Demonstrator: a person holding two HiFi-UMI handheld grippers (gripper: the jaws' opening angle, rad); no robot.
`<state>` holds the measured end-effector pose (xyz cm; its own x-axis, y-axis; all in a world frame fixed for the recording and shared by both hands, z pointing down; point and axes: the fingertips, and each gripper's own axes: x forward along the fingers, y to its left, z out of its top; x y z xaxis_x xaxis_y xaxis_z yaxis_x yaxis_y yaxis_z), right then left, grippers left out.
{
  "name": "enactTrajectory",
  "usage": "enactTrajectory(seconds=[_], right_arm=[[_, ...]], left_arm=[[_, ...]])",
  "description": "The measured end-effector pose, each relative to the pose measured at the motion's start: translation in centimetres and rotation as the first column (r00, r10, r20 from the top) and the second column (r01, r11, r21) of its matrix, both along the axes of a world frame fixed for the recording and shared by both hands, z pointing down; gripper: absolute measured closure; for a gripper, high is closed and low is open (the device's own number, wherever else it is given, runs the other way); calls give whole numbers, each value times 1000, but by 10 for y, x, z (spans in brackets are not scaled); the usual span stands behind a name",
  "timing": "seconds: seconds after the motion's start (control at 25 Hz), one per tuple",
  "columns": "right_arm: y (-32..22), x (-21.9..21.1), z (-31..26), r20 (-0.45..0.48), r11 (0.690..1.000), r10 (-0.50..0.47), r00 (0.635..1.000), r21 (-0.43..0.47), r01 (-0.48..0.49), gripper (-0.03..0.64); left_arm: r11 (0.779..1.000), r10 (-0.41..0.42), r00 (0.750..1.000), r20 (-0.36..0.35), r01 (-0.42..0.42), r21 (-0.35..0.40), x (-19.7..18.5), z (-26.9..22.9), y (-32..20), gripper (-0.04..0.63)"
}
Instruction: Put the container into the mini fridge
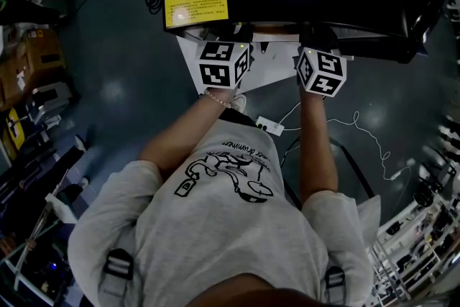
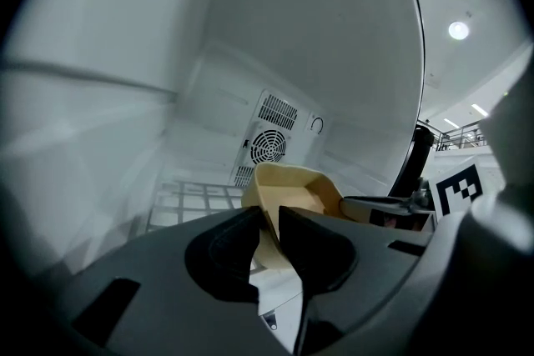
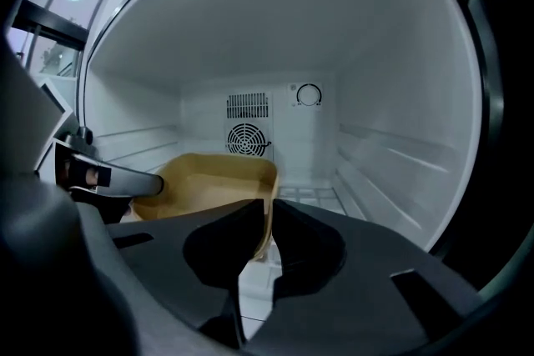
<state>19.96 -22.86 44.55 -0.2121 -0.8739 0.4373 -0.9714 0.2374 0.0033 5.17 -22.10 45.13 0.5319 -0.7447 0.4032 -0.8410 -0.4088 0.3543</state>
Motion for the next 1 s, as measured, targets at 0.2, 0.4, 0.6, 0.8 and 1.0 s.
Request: enactTrajectory(seconds=[0.2,0.4,0.6,0.8,1.0], right_arm=[[-2,-1,6,3,1000,-4,1000,-12,4,566],[-5,0,11,1,1000,-4,1000,-16,4,566],[-8,-1,13,2,1000,-5,1000,-9,5,566],[-12,-1,13,2,1000,-4,1000,-5,4,566],[-14,-2,13,3,1000,-8,1000,-8,8,566]], left_arm=[[1000,-2,1000,22,2,-11,-1,4,-5,523],[1000,-2,999,35,3,-14,0,9,-8,523],[1000,-2,999,43,2,-13,0,11,-11,520],[1000,-3,999,47,3,-11,1,12,-14,514],[1000,-4,999,43,4,-17,0,12,-17,499]])
